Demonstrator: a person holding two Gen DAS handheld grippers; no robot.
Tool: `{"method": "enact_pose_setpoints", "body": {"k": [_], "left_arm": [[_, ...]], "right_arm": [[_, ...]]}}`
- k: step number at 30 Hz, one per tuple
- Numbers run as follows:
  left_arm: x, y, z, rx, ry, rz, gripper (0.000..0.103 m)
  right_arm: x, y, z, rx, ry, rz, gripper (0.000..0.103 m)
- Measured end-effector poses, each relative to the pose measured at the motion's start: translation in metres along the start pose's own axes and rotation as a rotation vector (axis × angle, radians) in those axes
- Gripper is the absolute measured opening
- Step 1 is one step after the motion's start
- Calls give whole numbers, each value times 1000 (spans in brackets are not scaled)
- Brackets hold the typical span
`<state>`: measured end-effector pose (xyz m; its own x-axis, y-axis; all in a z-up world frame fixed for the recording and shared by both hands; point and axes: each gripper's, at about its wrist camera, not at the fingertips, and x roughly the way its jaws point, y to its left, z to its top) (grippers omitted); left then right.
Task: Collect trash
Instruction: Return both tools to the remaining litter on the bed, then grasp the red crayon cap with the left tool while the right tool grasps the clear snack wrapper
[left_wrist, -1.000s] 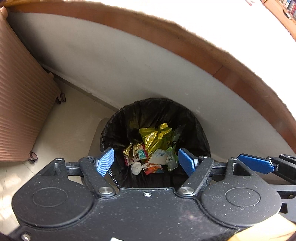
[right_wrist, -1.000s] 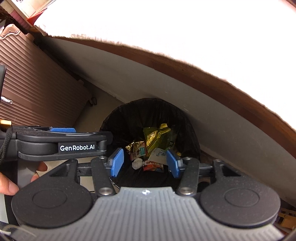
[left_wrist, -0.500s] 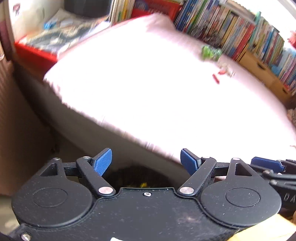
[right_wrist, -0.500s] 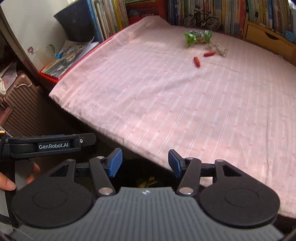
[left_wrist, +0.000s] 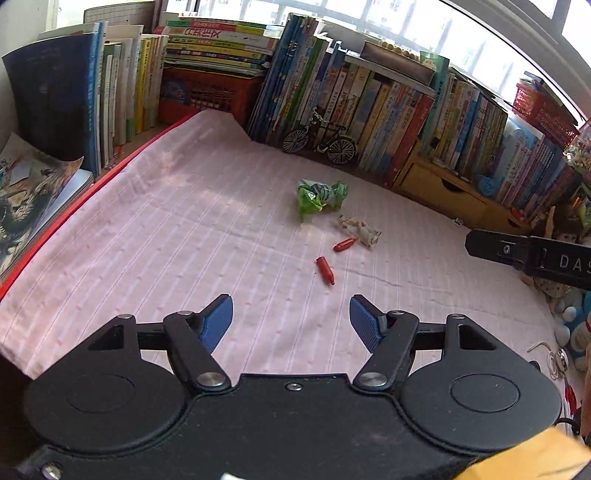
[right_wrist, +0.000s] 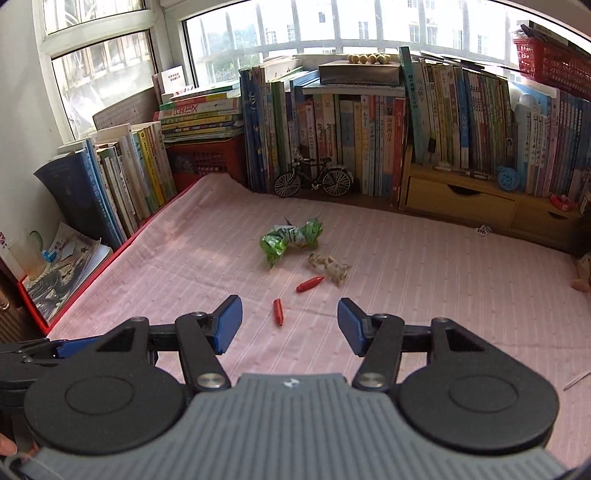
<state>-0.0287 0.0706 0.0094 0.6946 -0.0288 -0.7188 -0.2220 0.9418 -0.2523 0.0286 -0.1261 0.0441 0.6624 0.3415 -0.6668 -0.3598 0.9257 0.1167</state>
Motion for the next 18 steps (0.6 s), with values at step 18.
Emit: {"method": "enact_pose_setpoints", "body": {"k": [18], "left_arm": [[175, -58, 23, -54, 151, 86, 34]], "right_arm": [[151, -69, 47, -72, 129, 59, 71]]}}
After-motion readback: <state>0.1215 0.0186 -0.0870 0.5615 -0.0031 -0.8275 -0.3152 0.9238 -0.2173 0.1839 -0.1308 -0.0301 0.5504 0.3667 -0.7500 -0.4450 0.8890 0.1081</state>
